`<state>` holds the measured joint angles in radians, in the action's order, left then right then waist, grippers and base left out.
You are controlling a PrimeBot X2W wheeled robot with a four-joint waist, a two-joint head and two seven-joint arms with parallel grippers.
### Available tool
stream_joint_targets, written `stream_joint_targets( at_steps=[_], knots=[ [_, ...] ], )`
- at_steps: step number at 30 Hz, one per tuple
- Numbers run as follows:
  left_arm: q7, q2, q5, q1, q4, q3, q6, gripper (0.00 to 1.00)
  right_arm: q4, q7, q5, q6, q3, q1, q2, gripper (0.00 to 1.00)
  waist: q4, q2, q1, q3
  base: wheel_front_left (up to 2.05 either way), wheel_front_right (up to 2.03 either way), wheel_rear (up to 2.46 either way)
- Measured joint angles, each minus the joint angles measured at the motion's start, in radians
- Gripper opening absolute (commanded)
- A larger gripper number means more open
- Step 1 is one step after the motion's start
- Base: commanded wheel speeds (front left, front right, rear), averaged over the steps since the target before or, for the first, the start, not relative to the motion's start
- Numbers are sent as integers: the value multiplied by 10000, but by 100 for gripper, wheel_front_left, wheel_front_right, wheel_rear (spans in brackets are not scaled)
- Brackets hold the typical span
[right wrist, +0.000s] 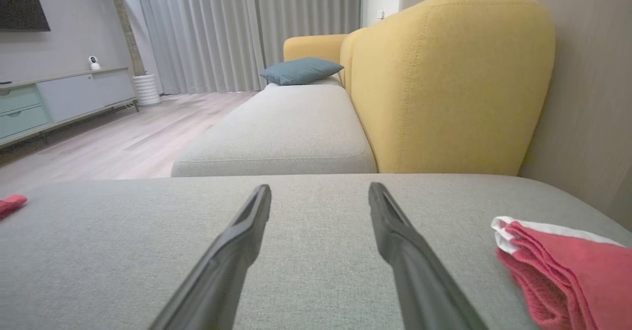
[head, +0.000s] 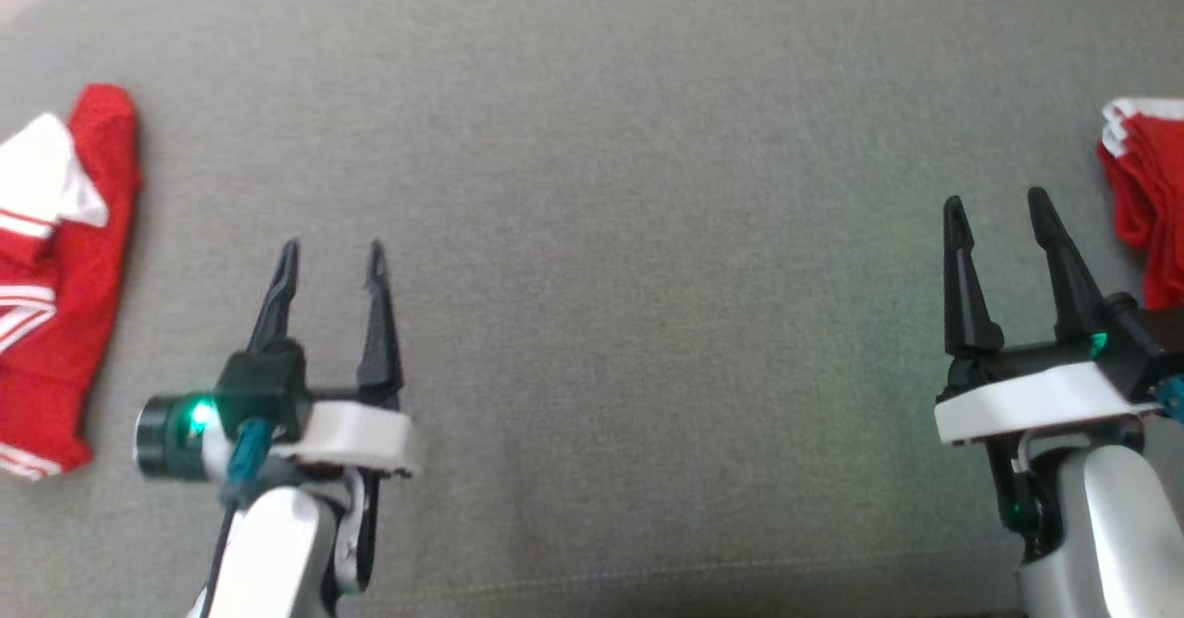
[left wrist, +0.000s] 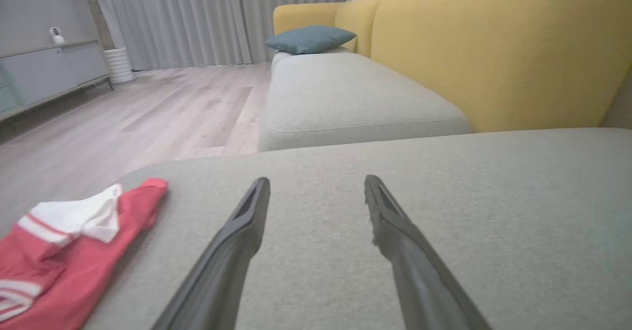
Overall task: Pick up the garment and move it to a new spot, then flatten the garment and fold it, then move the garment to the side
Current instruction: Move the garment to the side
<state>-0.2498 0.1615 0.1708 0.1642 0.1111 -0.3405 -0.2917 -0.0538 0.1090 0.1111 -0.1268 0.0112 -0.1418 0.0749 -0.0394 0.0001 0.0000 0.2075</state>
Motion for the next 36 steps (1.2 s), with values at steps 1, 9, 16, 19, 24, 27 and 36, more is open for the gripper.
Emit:
stream_joint_targets(
  at_steps=[1,9,16,19,24,27,36],
  knots=[
    [0,54,0,-116,-13,35,-2,100,73,-54,0,0,-4,71,0,100,50,0,0,-92,0,0,0],
    [0,309,102,-852,-10,203,6,100,334,-418,-61,0,-38,1150,-40,100,161,0,0,-832,0,0,0],
    [40,543,301,-1405,109,203,15,100,644,-788,-56,0,-42,1985,-165,100,110,0,0,-1531,0,0,0],
    [119,562,303,-1645,107,174,17,100,767,-911,-54,0,-46,2189,-226,100,72,0,0,-1767,0,0,0],
    [211,616,418,-1927,67,65,25,100,959,-1022,-38,0,-42,2516,-267,100,52,0,0,-2084,0,0,0],
    [286,675,418,-2049,25,21,15,100,1049,-1091,48,0,-42,2628,-274,100,49,0,0,-2167,0,0,0],
    [383,769,431,-2048,-71,-12,8,100,1164,-1172,123,0,-58,2630,-286,100,36,0,0,-2184,0,0,0]
  ],
)
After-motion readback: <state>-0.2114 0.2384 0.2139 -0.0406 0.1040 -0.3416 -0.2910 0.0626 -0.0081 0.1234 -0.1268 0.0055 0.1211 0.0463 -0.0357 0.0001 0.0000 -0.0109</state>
